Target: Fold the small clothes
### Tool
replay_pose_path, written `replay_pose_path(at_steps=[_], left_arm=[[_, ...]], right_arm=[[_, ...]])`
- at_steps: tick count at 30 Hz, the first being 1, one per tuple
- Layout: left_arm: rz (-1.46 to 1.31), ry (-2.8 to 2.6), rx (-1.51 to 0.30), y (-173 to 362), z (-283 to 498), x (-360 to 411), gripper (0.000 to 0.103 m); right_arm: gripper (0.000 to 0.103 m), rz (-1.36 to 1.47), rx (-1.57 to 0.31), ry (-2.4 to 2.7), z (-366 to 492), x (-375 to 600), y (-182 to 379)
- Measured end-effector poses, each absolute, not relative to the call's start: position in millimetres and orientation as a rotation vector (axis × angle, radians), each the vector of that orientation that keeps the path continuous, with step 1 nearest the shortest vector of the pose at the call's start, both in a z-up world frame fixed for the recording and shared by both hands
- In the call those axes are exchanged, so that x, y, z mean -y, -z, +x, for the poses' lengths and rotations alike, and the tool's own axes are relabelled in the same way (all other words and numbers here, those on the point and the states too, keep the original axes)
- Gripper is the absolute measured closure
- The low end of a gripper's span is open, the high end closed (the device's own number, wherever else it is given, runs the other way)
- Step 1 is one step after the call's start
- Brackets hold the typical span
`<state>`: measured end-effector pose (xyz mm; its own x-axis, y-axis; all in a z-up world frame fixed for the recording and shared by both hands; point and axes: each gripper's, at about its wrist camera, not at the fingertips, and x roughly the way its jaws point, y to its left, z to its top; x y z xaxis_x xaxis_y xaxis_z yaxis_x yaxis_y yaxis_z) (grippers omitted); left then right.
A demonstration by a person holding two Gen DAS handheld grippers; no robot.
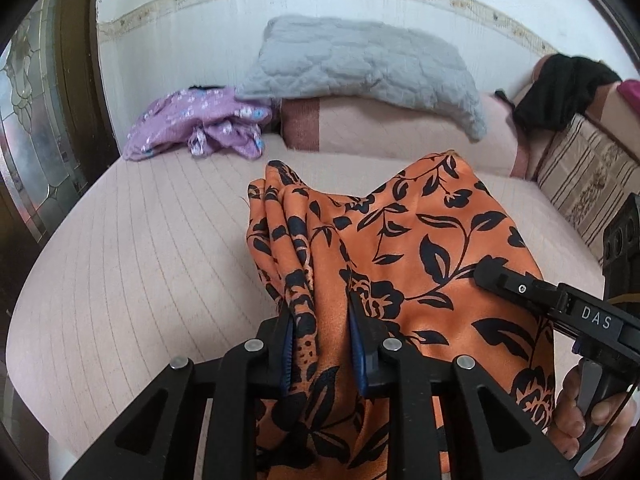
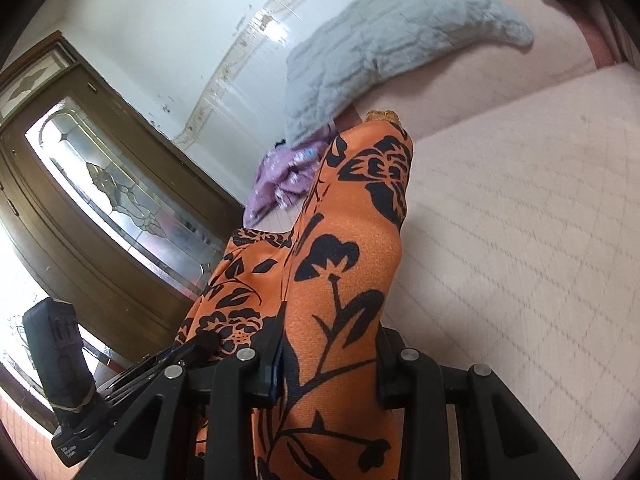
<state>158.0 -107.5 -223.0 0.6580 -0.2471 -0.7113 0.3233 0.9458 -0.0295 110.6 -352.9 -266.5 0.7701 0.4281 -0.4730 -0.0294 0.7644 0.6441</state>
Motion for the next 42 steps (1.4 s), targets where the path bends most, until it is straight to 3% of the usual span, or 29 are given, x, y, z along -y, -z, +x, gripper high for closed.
replay_pose_path(at_steps=[5, 8, 9, 12, 17, 19, 21, 22, 24, 28, 32, 38, 42], left_arm=[[0.186, 0.266, -0.941, 279, 187, 109, 0.073], [0.218, 0.255, -0.97, 295, 196, 104, 0.056], [0.23, 0.257, -0.948, 290, 194, 103, 0.051], [0.258, 0.23, -0.897, 280, 188, 98, 0.045], [0.298, 0.137, -0.782, 268, 158, 84, 0.041], [0.342, 0.091, -0.801, 281, 155, 82, 0.041], [0.419, 0.06, -0.881, 310, 159, 82, 0.041], [0.438, 0.054, -0.903, 317, 161, 82, 0.041], [0.407, 0.063, -0.885, 306, 156, 77, 0.041], [0.356, 0.111, -0.783, 253, 130, 72, 0.04], [0.328, 0.09, -0.606, 191, 95, 66, 0.015], [0.265, 0.087, -0.475, 129, 55, 60, 0.009], [0.223, 0.094, -0.409, 102, 29, 55, 0.0]], right_arm=[[0.065, 0.725, -0.788, -0.22, 127, 356, 317], [0.044, 0.719, -0.905, -0.124, 136, 360, 349], [0.042, 0.748, -0.905, -0.116, 135, 365, 351], [0.042, 0.711, -0.883, -0.076, 126, 368, 332], [0.042, 0.572, -0.681, 0.014, 76, 358, 287], [0.045, 0.517, -0.671, -0.041, 61, 340, 281], [0.058, 0.476, -0.72, -0.094, 55, 321, 290], [0.058, 0.451, -0.79, -0.104, 59, 309, 301], [0.057, 0.368, -0.852, -0.065, 64, 293, 318], [0.058, 0.356, -0.814, -0.044, 52, 289, 288], [0.052, 0.37, -0.672, -0.027, 17, 294, 248], [0.04, 0.308, -0.523, 0.016, -21, 287, 181], [0.034, 0.298, -0.46, 0.039, -51, 287, 140]])
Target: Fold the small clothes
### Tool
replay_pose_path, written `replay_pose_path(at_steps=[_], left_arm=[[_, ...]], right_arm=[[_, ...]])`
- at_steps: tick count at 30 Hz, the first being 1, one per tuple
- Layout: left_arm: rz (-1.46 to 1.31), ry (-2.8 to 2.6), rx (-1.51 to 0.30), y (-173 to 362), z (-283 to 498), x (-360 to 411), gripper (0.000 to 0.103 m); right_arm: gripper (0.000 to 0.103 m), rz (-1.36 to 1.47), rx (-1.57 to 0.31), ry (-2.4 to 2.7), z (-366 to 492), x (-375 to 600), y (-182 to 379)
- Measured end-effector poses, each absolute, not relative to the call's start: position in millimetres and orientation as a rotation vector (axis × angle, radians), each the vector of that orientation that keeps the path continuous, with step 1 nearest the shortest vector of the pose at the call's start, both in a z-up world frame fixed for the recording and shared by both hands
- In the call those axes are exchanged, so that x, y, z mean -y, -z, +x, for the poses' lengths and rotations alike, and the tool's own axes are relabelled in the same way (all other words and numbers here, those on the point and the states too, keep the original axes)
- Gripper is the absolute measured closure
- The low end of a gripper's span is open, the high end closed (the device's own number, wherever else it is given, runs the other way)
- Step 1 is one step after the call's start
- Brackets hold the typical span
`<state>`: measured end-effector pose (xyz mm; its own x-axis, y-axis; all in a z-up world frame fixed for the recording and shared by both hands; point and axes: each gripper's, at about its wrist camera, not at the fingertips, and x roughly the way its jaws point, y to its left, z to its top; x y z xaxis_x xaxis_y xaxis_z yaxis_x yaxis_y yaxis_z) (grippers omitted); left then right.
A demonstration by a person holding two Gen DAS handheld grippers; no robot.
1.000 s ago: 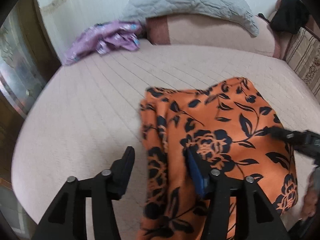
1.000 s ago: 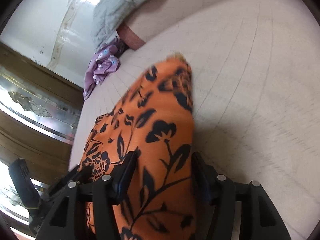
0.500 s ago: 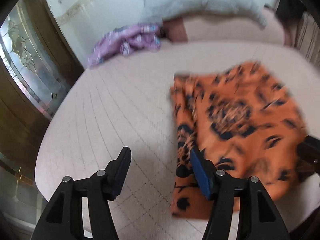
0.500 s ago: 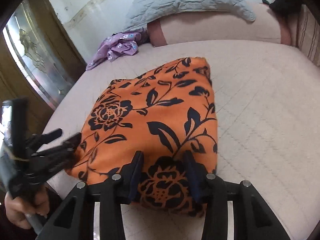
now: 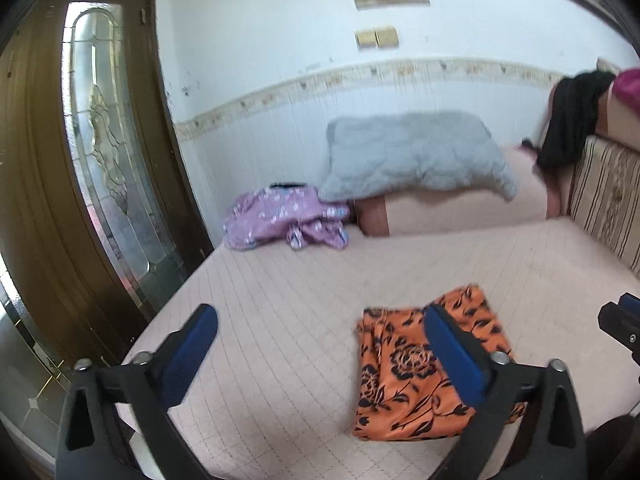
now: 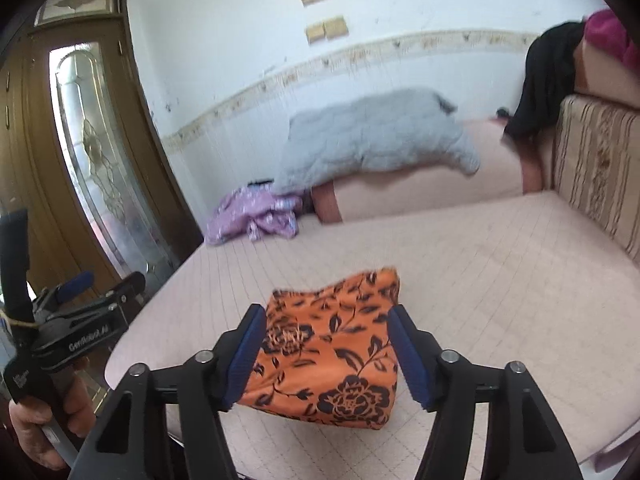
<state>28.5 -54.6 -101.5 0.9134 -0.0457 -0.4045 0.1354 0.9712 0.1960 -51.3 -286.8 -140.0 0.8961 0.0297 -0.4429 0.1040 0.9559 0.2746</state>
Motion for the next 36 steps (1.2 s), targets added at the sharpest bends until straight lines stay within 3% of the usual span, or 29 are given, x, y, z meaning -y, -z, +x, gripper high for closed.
replay_pose_path(at_steps=[3, 9, 36], left_arm=[[0.199, 0.115, -0.39, 88, 17, 53, 0.0], [0.159, 0.102, -0.336, 61, -4, 48, 0.0], [0.169, 0.121, -0.26, 31, -35, 41, 0.0]], right_arm=[[0.026, 0.268, -0.433, 0.064, -69, 282, 117], [0.021, 0.189, -0.422, 0.12, -95, 267, 91], [0.02, 0.234, -0.404, 0.174, -109, 264, 76]])
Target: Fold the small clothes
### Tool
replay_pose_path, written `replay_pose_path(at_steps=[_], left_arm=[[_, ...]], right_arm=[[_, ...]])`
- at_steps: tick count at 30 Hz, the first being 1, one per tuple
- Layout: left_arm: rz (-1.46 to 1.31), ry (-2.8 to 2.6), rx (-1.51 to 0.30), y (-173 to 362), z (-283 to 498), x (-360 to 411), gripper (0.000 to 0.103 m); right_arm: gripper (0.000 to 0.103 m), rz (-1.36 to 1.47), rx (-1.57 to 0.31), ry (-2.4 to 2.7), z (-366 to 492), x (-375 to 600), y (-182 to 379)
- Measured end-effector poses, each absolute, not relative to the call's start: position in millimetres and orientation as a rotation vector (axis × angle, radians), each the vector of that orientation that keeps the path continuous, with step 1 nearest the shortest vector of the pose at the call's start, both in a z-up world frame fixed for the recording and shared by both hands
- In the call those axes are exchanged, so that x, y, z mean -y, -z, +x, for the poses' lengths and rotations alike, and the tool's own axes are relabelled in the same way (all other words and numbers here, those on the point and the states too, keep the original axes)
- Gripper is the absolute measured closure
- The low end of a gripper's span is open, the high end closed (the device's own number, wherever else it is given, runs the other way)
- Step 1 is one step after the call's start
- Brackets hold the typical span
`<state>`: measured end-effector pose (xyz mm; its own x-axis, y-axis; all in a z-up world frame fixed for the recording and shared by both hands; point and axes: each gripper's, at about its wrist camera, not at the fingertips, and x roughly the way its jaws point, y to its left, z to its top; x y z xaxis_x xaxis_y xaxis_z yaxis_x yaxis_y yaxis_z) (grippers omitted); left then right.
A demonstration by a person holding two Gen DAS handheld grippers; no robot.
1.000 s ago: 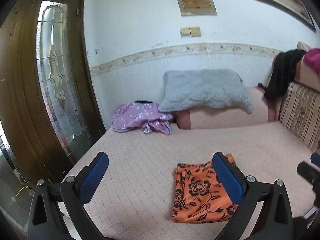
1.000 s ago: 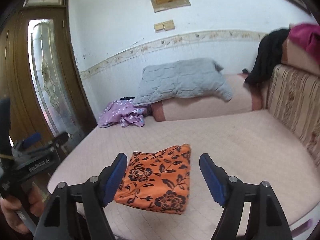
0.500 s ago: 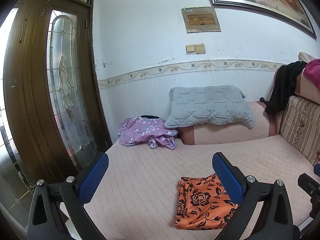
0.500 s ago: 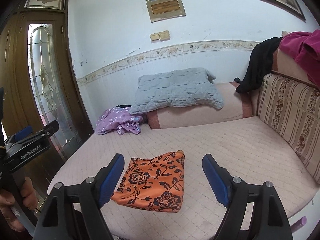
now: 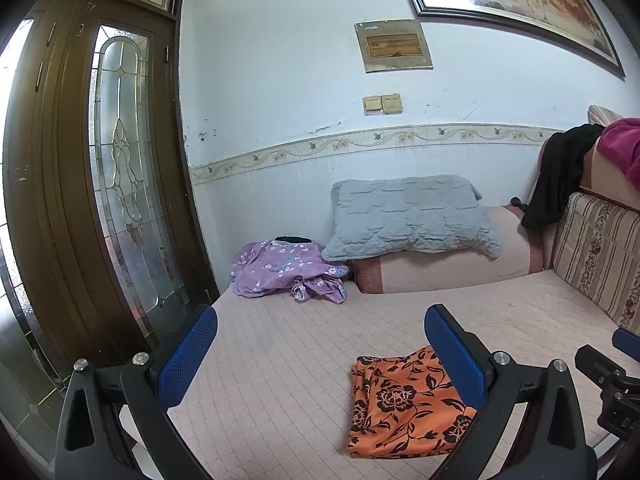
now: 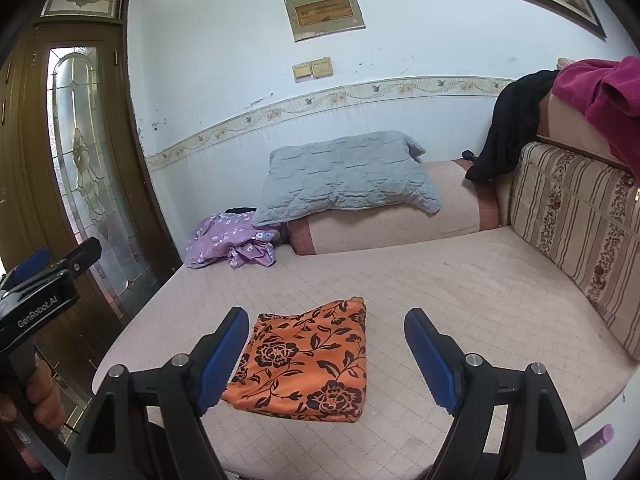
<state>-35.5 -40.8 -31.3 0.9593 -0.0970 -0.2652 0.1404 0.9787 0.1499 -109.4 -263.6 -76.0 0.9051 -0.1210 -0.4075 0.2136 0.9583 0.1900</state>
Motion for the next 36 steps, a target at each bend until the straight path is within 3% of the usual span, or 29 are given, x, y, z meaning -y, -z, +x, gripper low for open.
replay_pose_path(at_steps=[36], left_arm=[[0.151, 0.189, -0.274, 29, -41, 27, 0.0]], right_arm=[[0.02, 0.144, -0.371, 0.196, -118, 231, 57]])
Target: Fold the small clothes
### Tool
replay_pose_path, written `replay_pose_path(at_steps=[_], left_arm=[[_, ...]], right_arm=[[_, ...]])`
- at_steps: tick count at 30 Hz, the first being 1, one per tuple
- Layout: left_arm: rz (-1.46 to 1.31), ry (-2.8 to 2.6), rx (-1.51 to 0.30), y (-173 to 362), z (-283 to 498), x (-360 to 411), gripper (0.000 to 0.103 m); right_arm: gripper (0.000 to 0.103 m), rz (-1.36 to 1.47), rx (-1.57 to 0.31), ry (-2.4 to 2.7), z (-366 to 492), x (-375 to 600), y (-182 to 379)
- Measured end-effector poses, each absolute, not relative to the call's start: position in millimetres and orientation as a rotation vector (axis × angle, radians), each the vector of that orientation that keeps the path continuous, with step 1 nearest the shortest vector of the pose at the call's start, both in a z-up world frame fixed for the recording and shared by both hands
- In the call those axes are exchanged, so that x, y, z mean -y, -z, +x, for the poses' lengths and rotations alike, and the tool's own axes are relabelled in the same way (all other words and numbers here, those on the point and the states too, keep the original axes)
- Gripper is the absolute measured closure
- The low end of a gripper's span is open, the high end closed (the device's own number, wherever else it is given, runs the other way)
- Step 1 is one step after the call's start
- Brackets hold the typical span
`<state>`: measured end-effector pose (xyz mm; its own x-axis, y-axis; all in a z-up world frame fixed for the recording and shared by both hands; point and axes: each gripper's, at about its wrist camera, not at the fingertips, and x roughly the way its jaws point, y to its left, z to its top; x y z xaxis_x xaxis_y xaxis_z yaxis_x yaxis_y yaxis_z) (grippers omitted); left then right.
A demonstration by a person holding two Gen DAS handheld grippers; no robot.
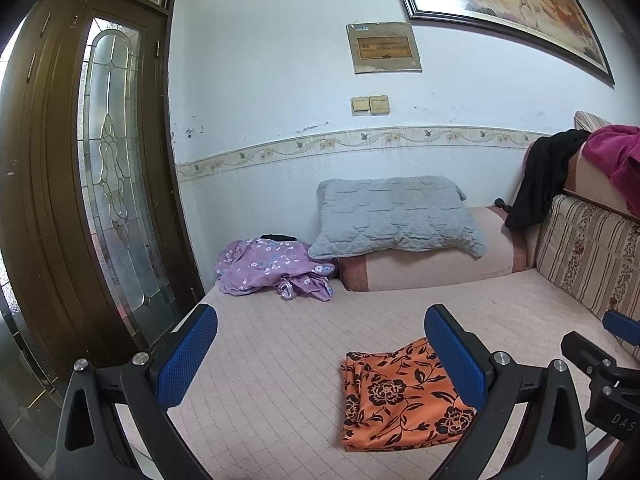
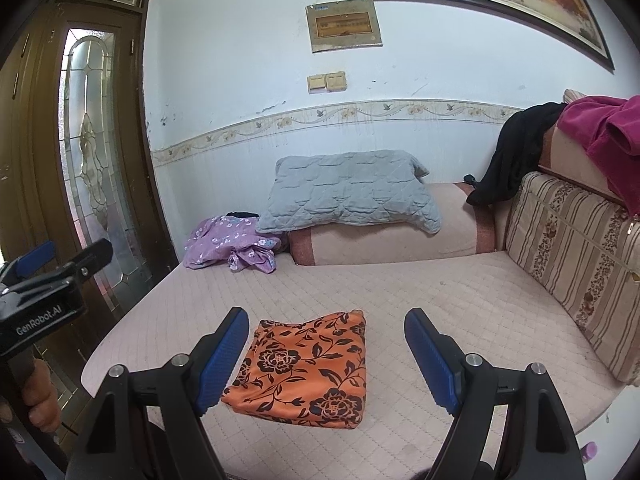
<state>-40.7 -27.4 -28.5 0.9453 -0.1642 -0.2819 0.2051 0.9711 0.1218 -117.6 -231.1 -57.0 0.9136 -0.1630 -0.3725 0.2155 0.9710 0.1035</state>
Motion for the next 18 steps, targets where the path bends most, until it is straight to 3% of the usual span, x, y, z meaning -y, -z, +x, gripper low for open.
replay_pose_path(at_steps=[18], left_arm=[[0.149, 0.212, -0.332, 43, -28, 34, 0.0]], right_arm=[[0.02, 0.157, -0.403, 0.229, -112, 243, 69]])
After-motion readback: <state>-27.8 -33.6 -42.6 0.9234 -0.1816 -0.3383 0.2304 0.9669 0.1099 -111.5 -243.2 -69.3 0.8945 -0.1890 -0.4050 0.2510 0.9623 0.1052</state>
